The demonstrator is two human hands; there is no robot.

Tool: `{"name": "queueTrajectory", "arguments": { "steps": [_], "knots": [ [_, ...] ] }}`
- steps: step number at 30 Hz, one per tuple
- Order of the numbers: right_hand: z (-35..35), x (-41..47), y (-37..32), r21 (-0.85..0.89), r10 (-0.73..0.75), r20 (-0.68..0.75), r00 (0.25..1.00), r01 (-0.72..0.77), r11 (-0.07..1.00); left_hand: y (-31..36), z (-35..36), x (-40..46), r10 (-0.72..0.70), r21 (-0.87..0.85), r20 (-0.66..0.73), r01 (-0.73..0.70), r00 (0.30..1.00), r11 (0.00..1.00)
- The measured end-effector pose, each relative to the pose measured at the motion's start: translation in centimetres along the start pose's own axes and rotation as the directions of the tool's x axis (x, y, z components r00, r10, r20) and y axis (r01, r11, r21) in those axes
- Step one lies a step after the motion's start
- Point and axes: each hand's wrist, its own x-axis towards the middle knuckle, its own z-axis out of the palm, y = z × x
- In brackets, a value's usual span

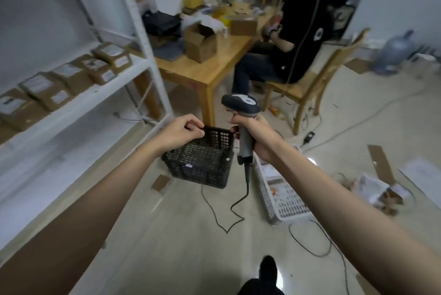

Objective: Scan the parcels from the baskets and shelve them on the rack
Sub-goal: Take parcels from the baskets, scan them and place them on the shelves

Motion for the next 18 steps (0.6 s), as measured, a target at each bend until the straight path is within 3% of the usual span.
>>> {"name": "queueTrajectory", "arguments": {
  "steps": [10,18],
  "knots": [
    [-20.9,0.0,-1.9,0.050,0.094,-0.209,0.974,-0.085,0.995,11.5,16.7,9.8,0.086,0.041,0.263,-0.100,0.961,0.994],
    [-28.5,1.4,-1.2,0.183,0.193,-0.273,0.942,-0.146,0.972,12.7,22.6,15.4,0.079,0.079,0.340,-0.112,0.937,0.991]
  ]
}}
